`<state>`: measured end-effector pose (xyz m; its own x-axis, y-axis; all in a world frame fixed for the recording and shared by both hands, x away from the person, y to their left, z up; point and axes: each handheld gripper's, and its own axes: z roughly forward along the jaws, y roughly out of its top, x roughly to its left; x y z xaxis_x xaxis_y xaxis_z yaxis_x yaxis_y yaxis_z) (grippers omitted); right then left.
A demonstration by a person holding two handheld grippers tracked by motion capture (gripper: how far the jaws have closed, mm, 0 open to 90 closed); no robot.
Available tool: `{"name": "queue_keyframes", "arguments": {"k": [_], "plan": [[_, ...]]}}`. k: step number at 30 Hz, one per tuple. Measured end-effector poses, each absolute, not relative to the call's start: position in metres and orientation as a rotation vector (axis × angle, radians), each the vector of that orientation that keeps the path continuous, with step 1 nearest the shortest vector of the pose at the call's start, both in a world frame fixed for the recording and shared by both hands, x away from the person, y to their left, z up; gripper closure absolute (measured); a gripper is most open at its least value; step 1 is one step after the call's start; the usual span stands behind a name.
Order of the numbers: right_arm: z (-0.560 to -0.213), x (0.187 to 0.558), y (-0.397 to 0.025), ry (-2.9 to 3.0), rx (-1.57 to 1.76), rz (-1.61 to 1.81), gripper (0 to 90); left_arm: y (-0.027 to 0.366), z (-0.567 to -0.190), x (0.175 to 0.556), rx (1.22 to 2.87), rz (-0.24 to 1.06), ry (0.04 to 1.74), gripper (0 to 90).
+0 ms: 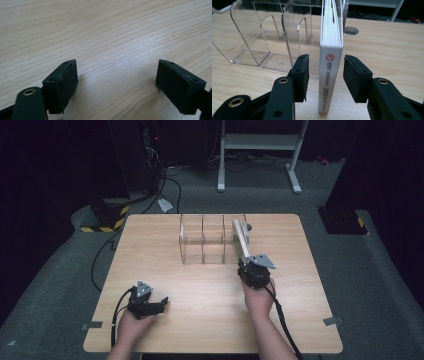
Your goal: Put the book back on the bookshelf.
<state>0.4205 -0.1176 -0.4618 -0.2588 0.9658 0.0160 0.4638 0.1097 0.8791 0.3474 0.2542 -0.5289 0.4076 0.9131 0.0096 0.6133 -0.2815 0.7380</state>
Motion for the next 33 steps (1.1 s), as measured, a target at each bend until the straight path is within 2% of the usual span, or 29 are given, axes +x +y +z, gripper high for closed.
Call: {"name": "queue_keyframes", "arguments": {"k": [10,17,33], "plan": [[-0.485,0.417,-0.117,1.817,1.473,1.094,60.0,0.254,-0.529,0.347,2.005,0.582,1.294,18.1],[-0.491,0.417,-0.117,1.802,1.516,1.078,71.7,0.254,-0.529,0.347,2.006,0.581,1.294,18.1],[-0.491,0.418,-0.111,1.780,1.565,1.124,69.7,0.254,-0.529,0.348,2.008,0.584,1.292,18.1]]}}
